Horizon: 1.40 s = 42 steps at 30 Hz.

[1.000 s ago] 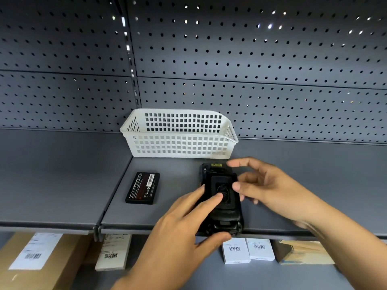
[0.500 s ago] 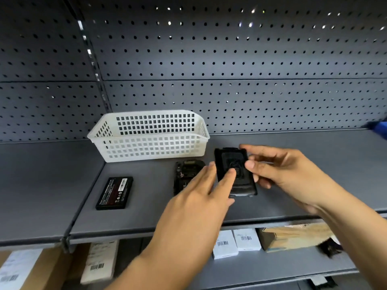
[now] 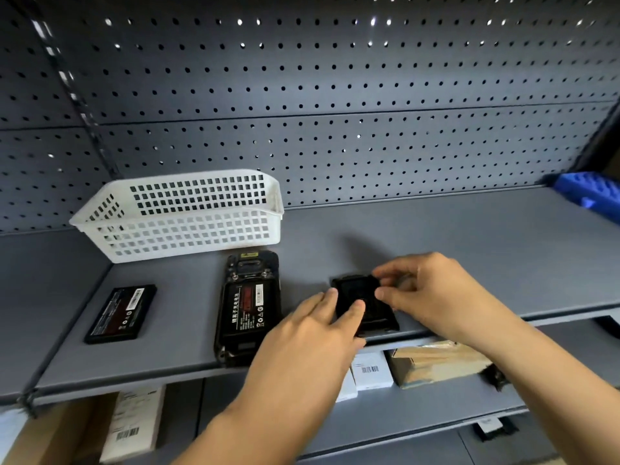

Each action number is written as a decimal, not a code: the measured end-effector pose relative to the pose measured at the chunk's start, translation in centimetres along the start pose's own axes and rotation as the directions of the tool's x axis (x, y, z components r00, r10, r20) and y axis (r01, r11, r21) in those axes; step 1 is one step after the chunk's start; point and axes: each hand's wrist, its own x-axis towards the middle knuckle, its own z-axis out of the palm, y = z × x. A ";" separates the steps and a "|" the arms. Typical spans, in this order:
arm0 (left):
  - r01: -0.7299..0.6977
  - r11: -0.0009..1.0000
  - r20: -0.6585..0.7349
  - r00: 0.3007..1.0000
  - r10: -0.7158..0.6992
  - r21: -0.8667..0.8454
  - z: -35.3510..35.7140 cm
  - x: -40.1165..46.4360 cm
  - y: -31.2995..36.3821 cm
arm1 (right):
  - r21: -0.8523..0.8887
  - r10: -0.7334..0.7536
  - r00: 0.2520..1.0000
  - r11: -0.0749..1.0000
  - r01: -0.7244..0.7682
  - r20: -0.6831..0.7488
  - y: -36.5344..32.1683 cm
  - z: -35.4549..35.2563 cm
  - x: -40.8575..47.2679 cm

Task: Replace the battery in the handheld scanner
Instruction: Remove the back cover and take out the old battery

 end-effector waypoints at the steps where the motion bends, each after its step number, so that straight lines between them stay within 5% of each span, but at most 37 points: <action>1: -0.006 1.000 -0.012 1.000 0.006 -0.001 0.0 0.0 0.0 | -0.023 -0.007 1.000 1.000 0.007 0.004 -0.1 0.0 0.0; 13: 0.002 0.991 -0.110 0.994 -0.017 -0.131 -0.6 -0.6 0.3 | -0.103 -0.005 0.997 0.995 0.013 0.080 -0.6 -0.8 0.4; 20: 0.043 0.907 -0.282 0.943 -0.175 -0.420 -5.6 -4.2 -4.4 | 0.029 -0.269 0.963 0.963 0.268 0.028 -7.0 -1.1 0.1; 27: 0.221 0.832 -0.116 0.940 -0.321 -0.509 -4.3 -6.8 -11.2 | 0.019 -0.403 0.871 0.910 0.414 0.283 -8.2 5.0 0.6; 35: 0.179 0.772 -0.043 0.965 -0.258 -0.610 -3.0 -7.0 -12.2 | -0.004 -0.405 0.856 0.903 0.429 0.320 -7.8 5.7 1.0; 42: 0.164 0.814 -0.031 0.976 -0.217 -0.557 -2.4 -7.0 -12.8 | -0.247 -0.478 0.822 0.794 0.555 0.310 -8.4 5.5 -0.1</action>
